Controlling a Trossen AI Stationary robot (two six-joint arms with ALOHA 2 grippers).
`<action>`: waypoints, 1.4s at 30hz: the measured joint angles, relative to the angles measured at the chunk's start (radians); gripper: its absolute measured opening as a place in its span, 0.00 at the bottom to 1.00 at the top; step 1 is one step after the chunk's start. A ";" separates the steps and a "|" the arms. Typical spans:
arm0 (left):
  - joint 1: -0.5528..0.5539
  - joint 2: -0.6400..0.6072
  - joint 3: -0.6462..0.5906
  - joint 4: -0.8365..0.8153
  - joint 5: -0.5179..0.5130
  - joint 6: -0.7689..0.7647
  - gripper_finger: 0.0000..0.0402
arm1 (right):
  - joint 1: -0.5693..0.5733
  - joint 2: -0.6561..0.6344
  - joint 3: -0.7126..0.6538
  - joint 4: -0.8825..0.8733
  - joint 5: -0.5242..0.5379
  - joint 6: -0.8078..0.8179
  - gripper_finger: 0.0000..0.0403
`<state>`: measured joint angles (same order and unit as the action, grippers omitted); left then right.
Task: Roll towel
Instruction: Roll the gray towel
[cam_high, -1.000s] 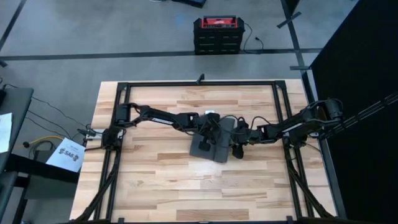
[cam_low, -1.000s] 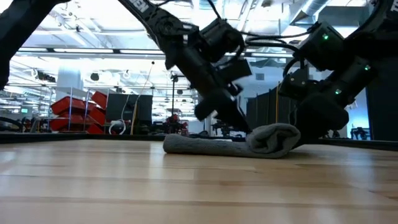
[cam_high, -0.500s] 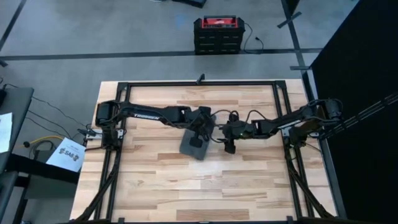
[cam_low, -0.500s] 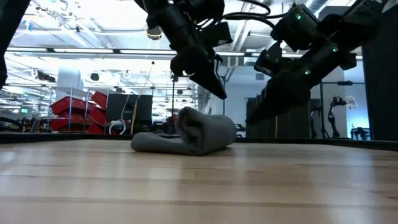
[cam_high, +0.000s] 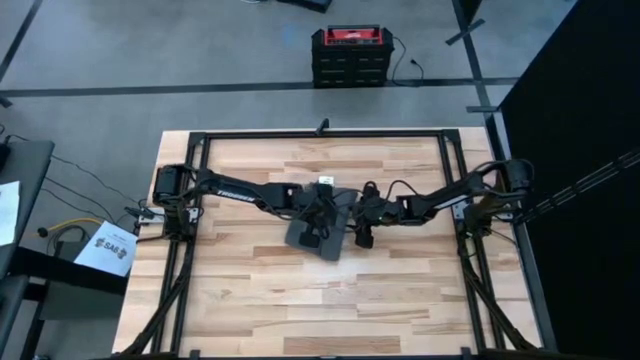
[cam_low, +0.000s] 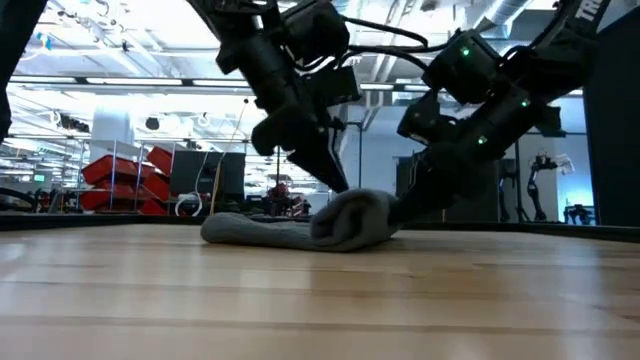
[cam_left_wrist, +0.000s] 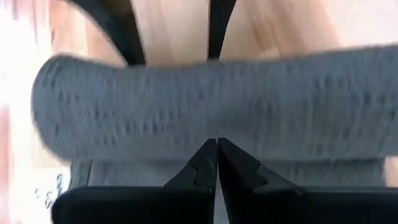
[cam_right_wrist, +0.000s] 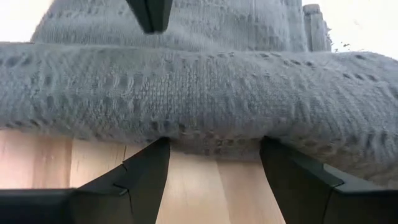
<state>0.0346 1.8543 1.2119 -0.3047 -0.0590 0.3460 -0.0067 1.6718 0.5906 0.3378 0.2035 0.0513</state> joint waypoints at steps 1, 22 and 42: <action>0.000 -0.007 -0.008 -0.002 -0.011 -0.002 0.00 | 0.000 0.006 0.004 -0.005 0.000 0.000 0.59; 0.032 0.175 -0.086 0.418 0.064 0.003 0.00 | 0.163 -0.003 0.019 -0.262 0.076 0.292 0.59; -0.019 0.178 0.107 0.239 0.038 -0.041 0.00 | 0.170 -0.098 -0.025 -0.372 0.056 0.154 0.59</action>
<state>0.0151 2.0326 1.3188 -0.0652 -0.0211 0.3048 0.1629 1.5742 0.5655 -0.0344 0.2598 0.2049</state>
